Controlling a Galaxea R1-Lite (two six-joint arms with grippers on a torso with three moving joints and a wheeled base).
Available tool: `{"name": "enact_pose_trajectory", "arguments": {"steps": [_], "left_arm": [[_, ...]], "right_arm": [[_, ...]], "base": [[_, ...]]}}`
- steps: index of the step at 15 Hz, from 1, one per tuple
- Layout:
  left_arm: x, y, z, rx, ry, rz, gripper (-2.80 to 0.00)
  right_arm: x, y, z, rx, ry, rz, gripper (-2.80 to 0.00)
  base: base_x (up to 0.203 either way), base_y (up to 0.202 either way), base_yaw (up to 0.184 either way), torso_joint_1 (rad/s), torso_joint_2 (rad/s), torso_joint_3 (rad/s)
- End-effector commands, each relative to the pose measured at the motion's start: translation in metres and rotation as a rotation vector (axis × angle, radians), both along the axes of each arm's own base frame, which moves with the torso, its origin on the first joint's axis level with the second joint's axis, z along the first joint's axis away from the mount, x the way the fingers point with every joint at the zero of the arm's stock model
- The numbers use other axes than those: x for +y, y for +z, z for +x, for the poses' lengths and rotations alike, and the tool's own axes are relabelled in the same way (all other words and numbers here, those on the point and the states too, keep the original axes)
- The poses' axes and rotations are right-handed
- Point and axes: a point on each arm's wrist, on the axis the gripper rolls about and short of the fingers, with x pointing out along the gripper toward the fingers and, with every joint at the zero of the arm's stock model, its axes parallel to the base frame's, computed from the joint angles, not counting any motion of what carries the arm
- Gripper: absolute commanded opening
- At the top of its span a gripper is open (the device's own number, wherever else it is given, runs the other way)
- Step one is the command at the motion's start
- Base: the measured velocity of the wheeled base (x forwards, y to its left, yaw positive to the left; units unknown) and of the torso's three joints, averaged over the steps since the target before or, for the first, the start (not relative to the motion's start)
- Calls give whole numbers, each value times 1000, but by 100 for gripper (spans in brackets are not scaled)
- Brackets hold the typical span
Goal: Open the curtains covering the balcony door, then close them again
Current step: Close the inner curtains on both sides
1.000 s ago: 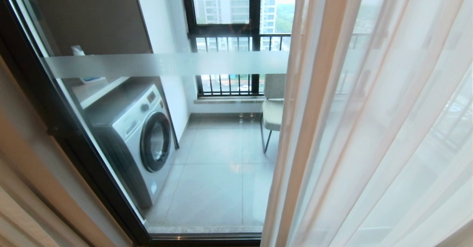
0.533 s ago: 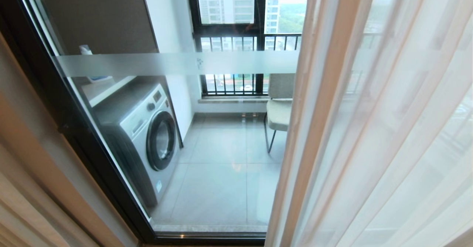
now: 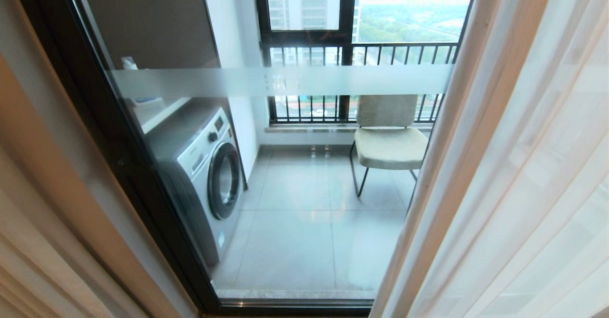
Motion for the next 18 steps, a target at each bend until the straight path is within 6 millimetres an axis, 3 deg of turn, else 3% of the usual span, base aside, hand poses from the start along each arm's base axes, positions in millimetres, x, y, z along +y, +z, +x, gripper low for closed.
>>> {"name": "enact_pose_trajectory", "arguments": {"steps": [1,14,18], "left_arm": [[0,0,0,-1,1,-3,-280],[0,0,0,-1,1,-3,-280],[0,0,0,-1,1,-1,-280]], "right_arm": [[0,0,0,3,0,0,-280],[0,0,0,2,0,0,-280],[0,0,0,3,0,0,-280]], "base": [[0,192,1,2,2,-2],[0,192,2,3,2,2],[0,85,-1,3,3,2]]}}
